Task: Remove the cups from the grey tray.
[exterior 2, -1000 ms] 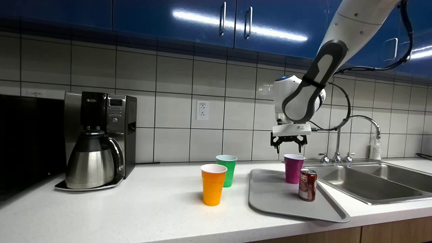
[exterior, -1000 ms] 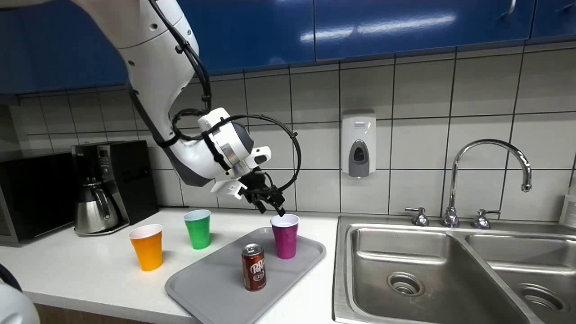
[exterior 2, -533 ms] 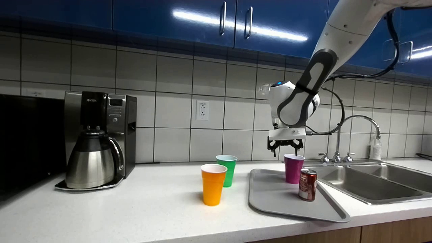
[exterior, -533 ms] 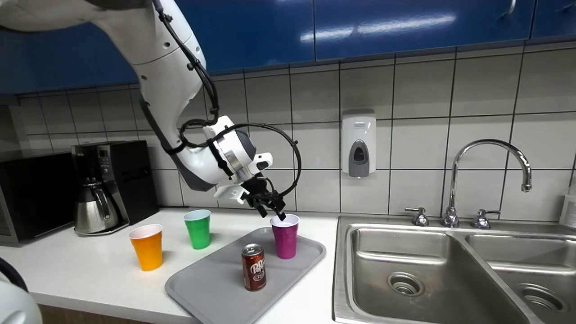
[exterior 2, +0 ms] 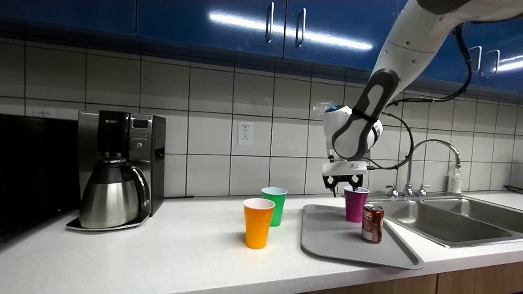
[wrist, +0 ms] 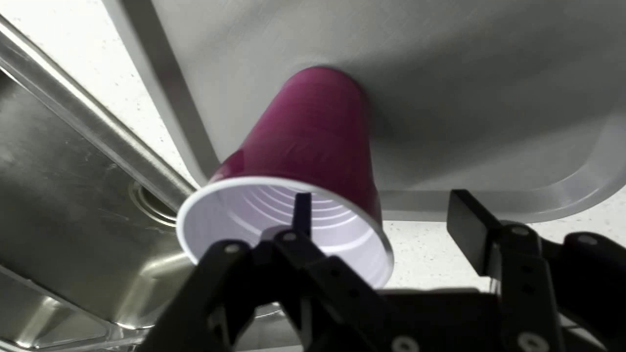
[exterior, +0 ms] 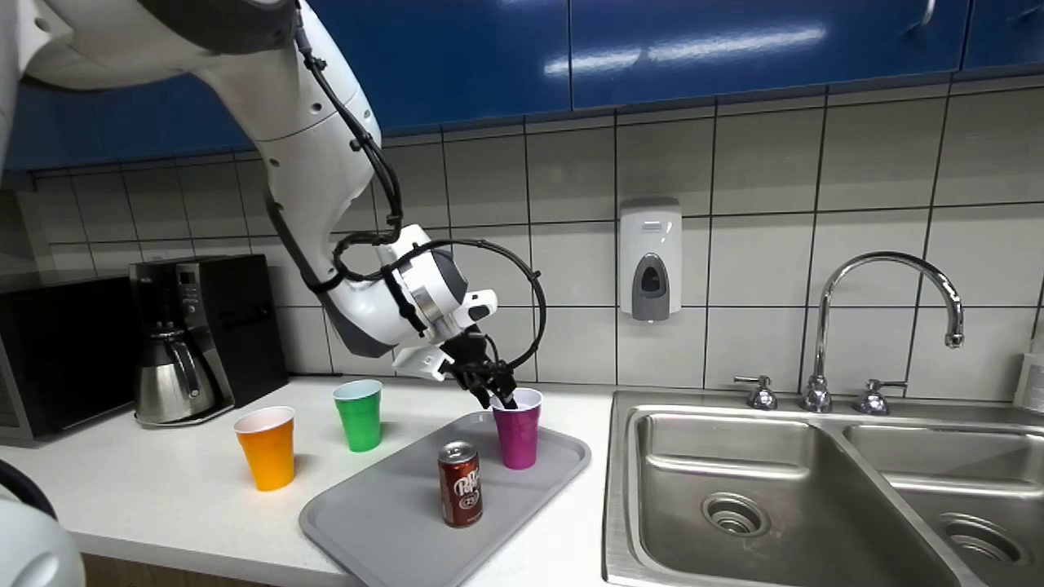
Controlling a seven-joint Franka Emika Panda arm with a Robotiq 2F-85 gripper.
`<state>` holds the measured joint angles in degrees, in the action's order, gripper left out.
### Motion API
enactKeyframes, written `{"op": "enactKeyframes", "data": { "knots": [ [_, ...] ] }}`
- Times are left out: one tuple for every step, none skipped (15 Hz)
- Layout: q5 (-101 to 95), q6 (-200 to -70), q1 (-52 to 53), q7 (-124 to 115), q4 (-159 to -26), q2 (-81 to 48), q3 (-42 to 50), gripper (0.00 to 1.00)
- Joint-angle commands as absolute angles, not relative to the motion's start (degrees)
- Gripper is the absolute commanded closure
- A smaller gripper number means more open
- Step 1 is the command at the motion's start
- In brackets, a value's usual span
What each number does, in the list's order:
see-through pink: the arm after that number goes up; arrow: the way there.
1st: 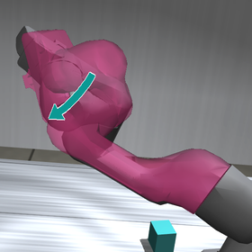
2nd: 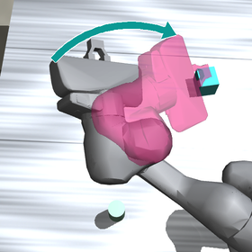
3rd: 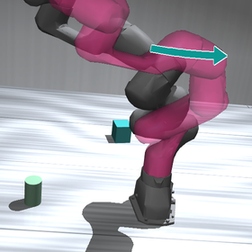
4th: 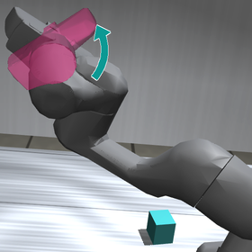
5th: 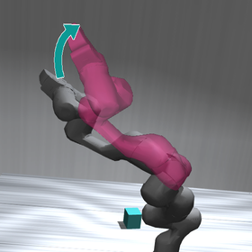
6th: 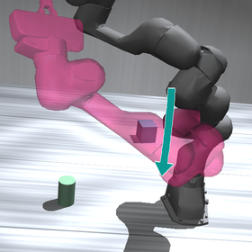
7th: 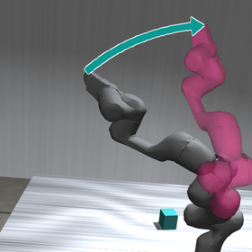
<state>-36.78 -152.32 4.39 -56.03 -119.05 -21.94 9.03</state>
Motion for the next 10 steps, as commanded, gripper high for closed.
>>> {"op": "enactKeyframes", "data": {
  "knots": [
    [-36.2, -152.7, 5.9, -56.5, -118.5, -21.9, 10.8, 0.58],
    [-36.1, -152.7, 6.0, -56.4, -118.7, -21.7, 11.0, 0.66],
    [-36.1, -152.7, 6.0, -56.4, -118.8, -21.5, 11.2, 0.73],
    [-36.1, -152.7, 6.0, -56.4, -119.0, -21.3, 11.4, 0.82],
    [-36.2, -152.7, 6.0, -56.3, -119.3, -21.0, 11.7, 0.88],
    [-36.3, -152.7, 6.0, -56.4, -119.5, -20.8, 11.8, 0.97],
    [-36.4, -152.7, 6.1, -56.4, -119.8, -20.4, 12.0, 1.0],
    [-36.6, -152.6, 6.1, -56.5, -120.1, -20.0, 12.3, 1.0],
    [-36.7, -152.6, 6.2, -56.5, -120.2, -19.7, 12.4, 1.0],
    [-36.9, -152.5, 6.2, -56.6, -120.4, -19.3, 12.6, 1.0]
  ]
}}
